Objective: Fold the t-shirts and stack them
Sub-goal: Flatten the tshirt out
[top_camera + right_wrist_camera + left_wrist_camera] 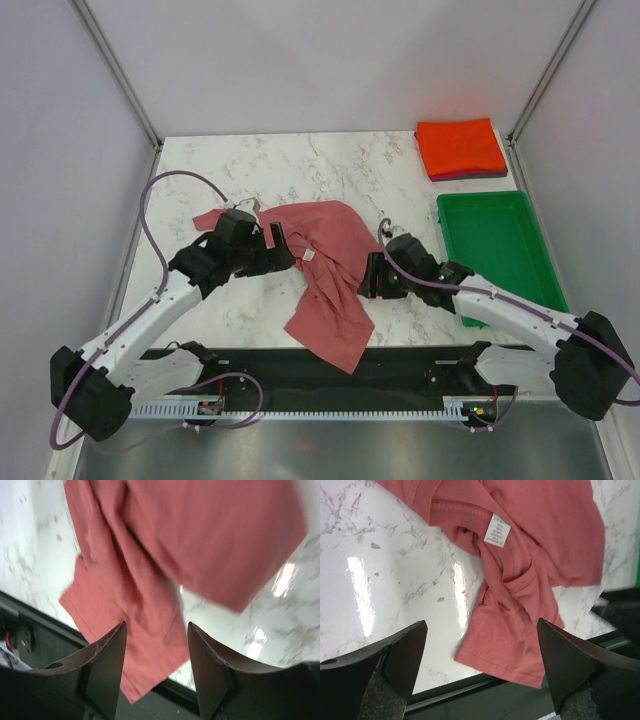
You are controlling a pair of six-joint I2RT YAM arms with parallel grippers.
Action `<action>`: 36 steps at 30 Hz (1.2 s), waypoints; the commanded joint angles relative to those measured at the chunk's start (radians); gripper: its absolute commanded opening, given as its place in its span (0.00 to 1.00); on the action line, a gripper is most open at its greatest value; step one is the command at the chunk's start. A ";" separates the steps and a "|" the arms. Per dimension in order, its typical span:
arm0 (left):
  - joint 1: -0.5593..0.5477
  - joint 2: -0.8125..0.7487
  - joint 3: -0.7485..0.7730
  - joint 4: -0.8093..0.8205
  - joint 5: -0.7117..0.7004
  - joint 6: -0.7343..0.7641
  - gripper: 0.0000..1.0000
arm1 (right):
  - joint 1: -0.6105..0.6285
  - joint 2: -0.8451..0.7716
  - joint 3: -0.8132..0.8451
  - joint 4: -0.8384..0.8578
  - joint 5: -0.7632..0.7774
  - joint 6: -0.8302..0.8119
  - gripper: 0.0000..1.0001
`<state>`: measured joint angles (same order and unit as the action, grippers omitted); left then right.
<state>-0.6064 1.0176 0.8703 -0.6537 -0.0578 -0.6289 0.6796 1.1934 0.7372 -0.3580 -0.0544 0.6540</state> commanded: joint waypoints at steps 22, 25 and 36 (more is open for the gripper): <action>0.027 0.213 -0.099 0.328 0.311 -0.091 0.85 | 0.301 -0.400 -0.203 -0.119 0.306 0.298 0.64; 0.014 0.252 -0.108 0.330 0.335 -0.065 0.84 | 0.301 -0.468 -0.182 -0.192 0.320 0.334 0.64; -0.078 0.452 -0.013 0.390 0.300 -0.100 0.73 | 0.299 -0.528 -0.098 -0.345 0.430 0.294 0.65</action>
<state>-0.6491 1.4307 0.7876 -0.3248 0.2459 -0.7116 0.9760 0.6628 0.5713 -0.6628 0.3027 0.9638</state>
